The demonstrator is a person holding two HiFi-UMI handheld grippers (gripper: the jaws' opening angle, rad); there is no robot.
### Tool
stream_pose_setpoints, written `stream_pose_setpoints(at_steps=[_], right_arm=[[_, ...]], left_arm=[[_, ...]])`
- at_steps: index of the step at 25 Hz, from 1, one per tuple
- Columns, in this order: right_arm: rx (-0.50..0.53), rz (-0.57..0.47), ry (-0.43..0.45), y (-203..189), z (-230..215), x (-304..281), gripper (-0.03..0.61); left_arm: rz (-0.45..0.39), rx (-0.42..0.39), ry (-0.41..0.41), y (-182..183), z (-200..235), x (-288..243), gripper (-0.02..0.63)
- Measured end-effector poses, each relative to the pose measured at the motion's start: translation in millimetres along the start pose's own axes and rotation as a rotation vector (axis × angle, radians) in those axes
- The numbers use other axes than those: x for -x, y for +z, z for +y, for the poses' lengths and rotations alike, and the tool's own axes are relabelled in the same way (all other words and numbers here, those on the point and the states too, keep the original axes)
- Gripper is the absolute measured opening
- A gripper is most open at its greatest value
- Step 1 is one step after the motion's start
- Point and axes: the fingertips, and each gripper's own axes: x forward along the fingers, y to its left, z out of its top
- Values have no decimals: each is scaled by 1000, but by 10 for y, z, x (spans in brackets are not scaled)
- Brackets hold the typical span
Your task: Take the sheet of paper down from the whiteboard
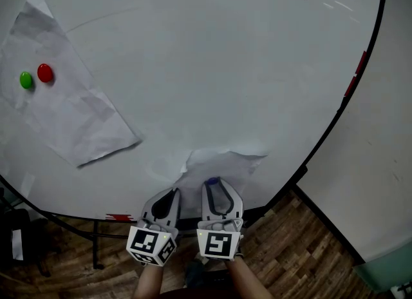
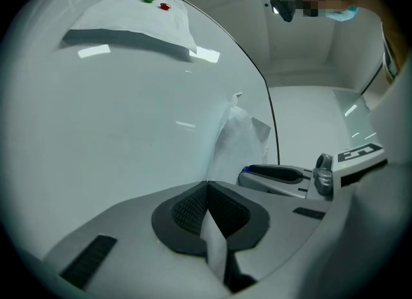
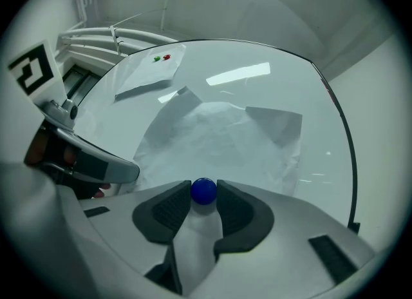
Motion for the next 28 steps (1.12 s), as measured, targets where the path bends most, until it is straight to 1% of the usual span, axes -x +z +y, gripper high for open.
stream_pose_setpoints(at_steps=[5, 8, 18, 28], right_arm=[[-8, 2, 9, 3, -6, 1, 135], [-4, -14, 10, 42, -4, 36, 135], [-9, -4, 29, 42, 71, 187, 135], [-11, -2, 37, 113, 95, 388, 135]], left_arm=[[-10, 24, -9, 20, 1, 16, 25], [-14, 42, -2, 26, 32, 48, 23], [-50, 156, 28, 76, 171, 253, 23], [-69, 203, 62, 123, 196, 565, 23]])
